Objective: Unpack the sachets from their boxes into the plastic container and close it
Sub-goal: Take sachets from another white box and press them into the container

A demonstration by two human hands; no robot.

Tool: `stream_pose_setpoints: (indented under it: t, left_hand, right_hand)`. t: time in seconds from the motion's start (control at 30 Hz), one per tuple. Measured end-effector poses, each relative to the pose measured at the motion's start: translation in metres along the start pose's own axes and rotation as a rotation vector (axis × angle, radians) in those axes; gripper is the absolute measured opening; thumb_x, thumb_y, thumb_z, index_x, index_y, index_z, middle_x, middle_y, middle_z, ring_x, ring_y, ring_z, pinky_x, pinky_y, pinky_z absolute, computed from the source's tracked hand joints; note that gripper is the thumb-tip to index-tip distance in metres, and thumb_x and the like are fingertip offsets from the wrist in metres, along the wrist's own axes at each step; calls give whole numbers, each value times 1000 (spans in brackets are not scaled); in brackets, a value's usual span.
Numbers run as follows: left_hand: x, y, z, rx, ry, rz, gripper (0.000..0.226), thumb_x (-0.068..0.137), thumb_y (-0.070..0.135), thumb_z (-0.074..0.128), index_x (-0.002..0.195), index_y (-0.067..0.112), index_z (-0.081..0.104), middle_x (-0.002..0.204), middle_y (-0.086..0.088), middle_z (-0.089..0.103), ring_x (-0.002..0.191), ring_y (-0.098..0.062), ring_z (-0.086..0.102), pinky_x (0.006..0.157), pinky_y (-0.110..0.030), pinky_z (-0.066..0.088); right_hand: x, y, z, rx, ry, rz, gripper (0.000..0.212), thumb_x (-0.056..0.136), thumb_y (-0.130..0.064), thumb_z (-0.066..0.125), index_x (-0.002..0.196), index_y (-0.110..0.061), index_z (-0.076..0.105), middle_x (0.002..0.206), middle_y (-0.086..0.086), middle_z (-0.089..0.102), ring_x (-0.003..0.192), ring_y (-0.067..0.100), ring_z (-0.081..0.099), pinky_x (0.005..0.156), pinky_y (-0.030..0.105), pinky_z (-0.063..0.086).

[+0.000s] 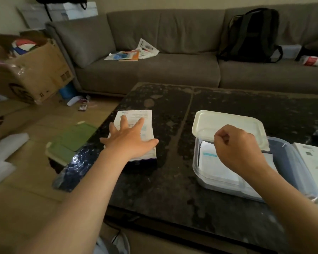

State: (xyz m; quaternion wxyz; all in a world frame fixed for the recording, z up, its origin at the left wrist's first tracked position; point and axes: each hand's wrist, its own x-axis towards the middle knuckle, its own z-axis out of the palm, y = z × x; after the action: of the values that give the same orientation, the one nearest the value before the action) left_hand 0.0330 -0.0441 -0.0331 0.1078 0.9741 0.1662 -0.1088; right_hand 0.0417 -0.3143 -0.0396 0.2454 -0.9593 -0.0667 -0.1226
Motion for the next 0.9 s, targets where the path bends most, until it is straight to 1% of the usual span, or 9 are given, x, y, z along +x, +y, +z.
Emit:
stream_pose_setpoints:
  t: [0.1, 0.23, 0.4, 0.57, 0.7, 0.77, 0.8, 0.83, 0.9]
  left_hand:
    - [2, 0, -2, -20, -20, -19, 96, 86, 85, 48, 162, 53, -2, 173, 2, -21, 157, -48, -9, 121, -70, 17]
    - [2, 0, -3, -19, -5, -37, 93, 87, 82, 48, 163, 49, 5, 174, 1, -10, 156, -49, 4, 121, -67, 20]
    - [-3, 5, -5, -56, 65, -65, 89, 88, 78, 47, 163, 43, 13, 172, -6, 4, 152, -46, 13, 118, -64, 21]
    - [-12, 16, -8, -104, 106, -69, 92, 88, 77, 48, 163, 41, 10, 171, -8, 1, 151, -48, 17, 117, -65, 23]
    - [-23, 34, -9, -169, 103, -17, 95, 87, 74, 52, 164, 41, 6, 172, -6, -1, 152, -48, 17, 119, -68, 22]
    - [-32, 46, -10, -229, 100, 35, 95, 87, 70, 55, 164, 41, 7, 173, -4, -2, 153, -47, 17, 120, -68, 22]
    - [-36, 53, -9, -263, 100, 66, 96, 87, 69, 57, 164, 42, 7, 173, -3, -3, 154, -46, 18, 120, -68, 23]
    - [-41, 60, -8, -283, 103, 104, 97, 86, 68, 59, 164, 43, 7, 174, -1, -4, 154, -45, 17, 120, -68, 23]
    - [-50, 75, -3, -286, 121, 195, 100, 84, 70, 61, 163, 45, 6, 174, 0, -8, 156, -44, 14, 120, -69, 23]
  right_hand:
    - [-3, 1, 1, 0, -17, 4, 7, 99, -20, 55, 93, -23, 55, 82, -3, 58, 60, 11, 52, 51, 12, 34]
    - [-4, 3, 0, 14, -6, 12, 5, 99, -20, 56, 95, -22, 58, 85, -3, 59, 61, 10, 51, 52, 12, 34]
    - [-5, 5, 1, 34, 3, 29, 8, 98, -18, 57, 100, -16, 65, 86, -3, 59, 63, 8, 50, 55, 10, 35]
    - [-4, 4, 1, 37, -5, 33, 10, 98, -17, 58, 102, -15, 66, 84, -4, 59, 62, 8, 51, 55, 10, 37]
    - [-7, -1, -1, 58, -23, 3, 10, 98, -17, 57, 101, -15, 66, 84, -1, 63, 64, 10, 55, 58, 11, 42]
    - [-8, -6, -2, 135, -48, 9, 11, 100, -20, 55, 100, -18, 65, 88, 0, 68, 68, 12, 59, 62, 16, 48]
    - [-8, -9, -4, 219, -75, 42, 11, 101, -24, 54, 103, -21, 64, 90, -2, 70, 71, 13, 63, 64, 19, 52]
    - [-7, -12, -6, 352, -119, 105, 14, 101, -28, 53, 111, -23, 62, 92, -4, 71, 75, 13, 67, 67, 23, 56]
    - [-7, -19, -13, 744, -285, 299, 30, 101, -36, 53, 130, -26, 52, 99, -1, 73, 83, 16, 74, 73, 31, 61]
